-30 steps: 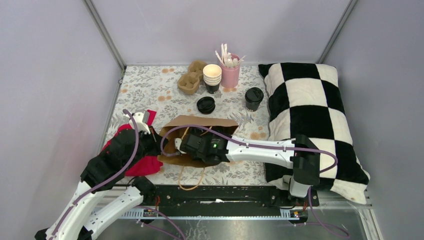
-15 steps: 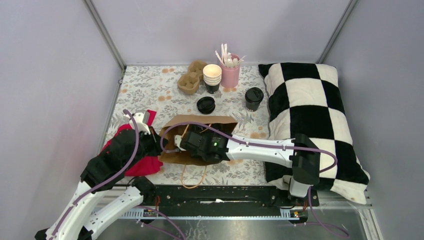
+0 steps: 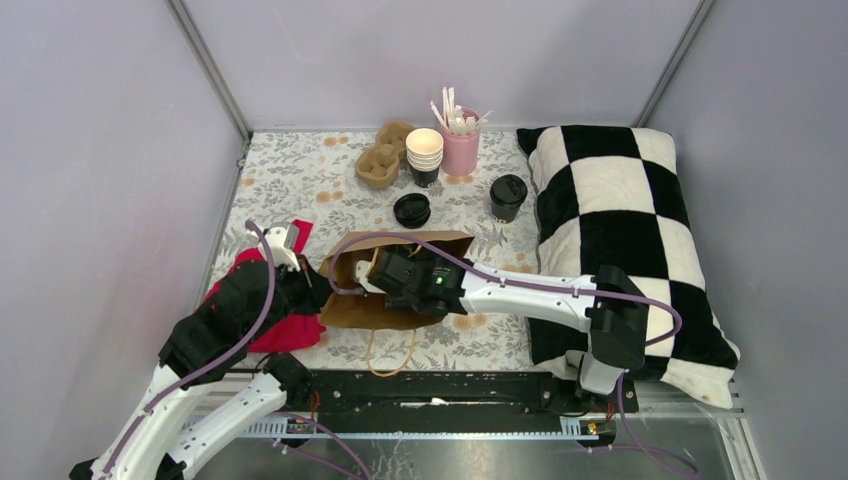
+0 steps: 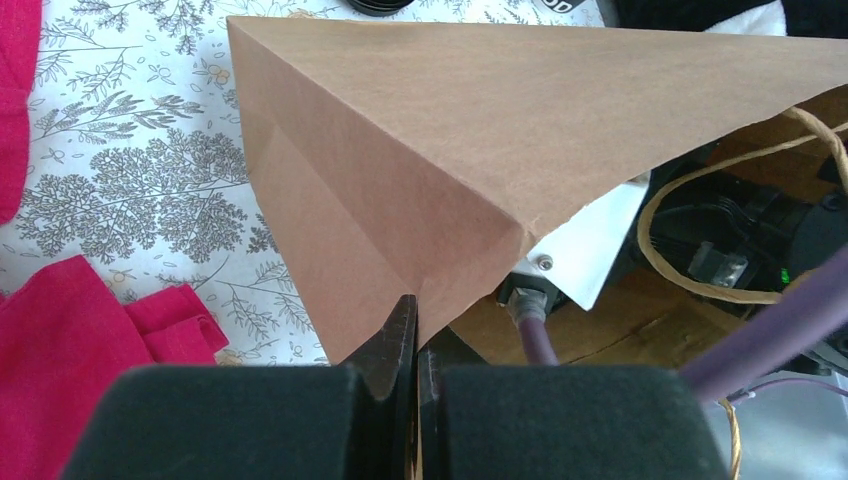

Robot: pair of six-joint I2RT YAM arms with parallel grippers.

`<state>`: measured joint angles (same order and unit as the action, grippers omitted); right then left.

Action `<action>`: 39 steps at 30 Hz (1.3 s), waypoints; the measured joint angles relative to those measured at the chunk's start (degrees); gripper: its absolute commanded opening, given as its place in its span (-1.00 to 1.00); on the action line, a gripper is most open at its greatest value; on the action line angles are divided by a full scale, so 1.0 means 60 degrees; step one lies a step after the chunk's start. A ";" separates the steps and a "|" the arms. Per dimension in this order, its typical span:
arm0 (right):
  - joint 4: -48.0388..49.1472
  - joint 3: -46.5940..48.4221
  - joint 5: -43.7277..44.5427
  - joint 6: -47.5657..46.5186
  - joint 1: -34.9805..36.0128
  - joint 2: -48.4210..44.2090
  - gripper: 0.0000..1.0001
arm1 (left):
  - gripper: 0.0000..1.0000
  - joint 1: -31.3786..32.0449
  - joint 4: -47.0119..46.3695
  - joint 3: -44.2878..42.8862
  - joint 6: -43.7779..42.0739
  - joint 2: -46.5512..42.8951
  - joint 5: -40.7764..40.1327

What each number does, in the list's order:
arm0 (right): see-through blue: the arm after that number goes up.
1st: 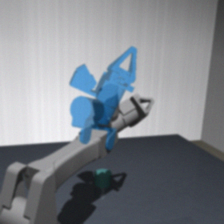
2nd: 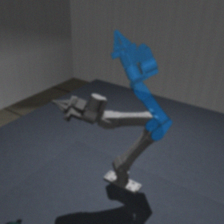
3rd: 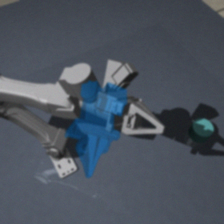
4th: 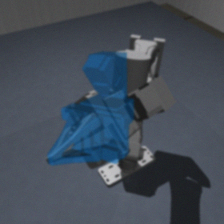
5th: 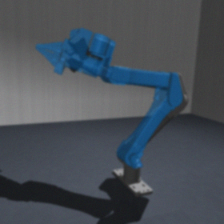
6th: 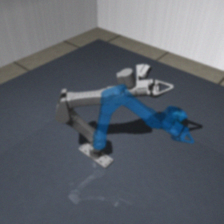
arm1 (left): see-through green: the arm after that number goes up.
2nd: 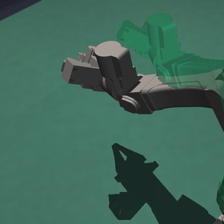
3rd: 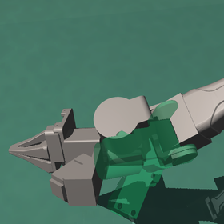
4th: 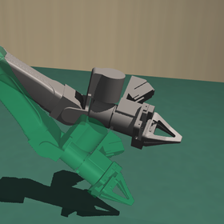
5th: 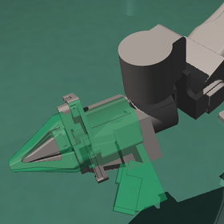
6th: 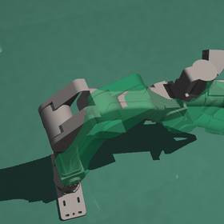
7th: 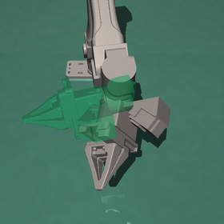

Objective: Pack the takeout coffee

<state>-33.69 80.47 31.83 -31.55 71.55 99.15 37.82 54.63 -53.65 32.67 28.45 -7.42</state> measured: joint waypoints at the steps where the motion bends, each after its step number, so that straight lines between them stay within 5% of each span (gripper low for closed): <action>1: -0.0011 -0.0015 0.0033 0.0022 -0.0029 0.0000 0.21 | -1.00 0.0000 0.0004 0.0000 0.0015 0.0000 0.0029; 22: 0.0080 0.0120 -0.0087 0.0131 -0.0124 0.0051 0.20 | -1.00 0.0000 0.0430 -0.0270 0.0076 0.0051 0.0208; 39: 0.1078 -0.1257 -0.1355 0.0867 -0.0331 -0.1268 0.20 | -1.00 0.0000 0.0765 -0.0419 0.0448 -0.0193 0.1574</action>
<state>-27.22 72.93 23.70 -26.35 69.56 91.55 37.82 59.22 -56.16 35.35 27.29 2.02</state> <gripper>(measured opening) 0.818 0.005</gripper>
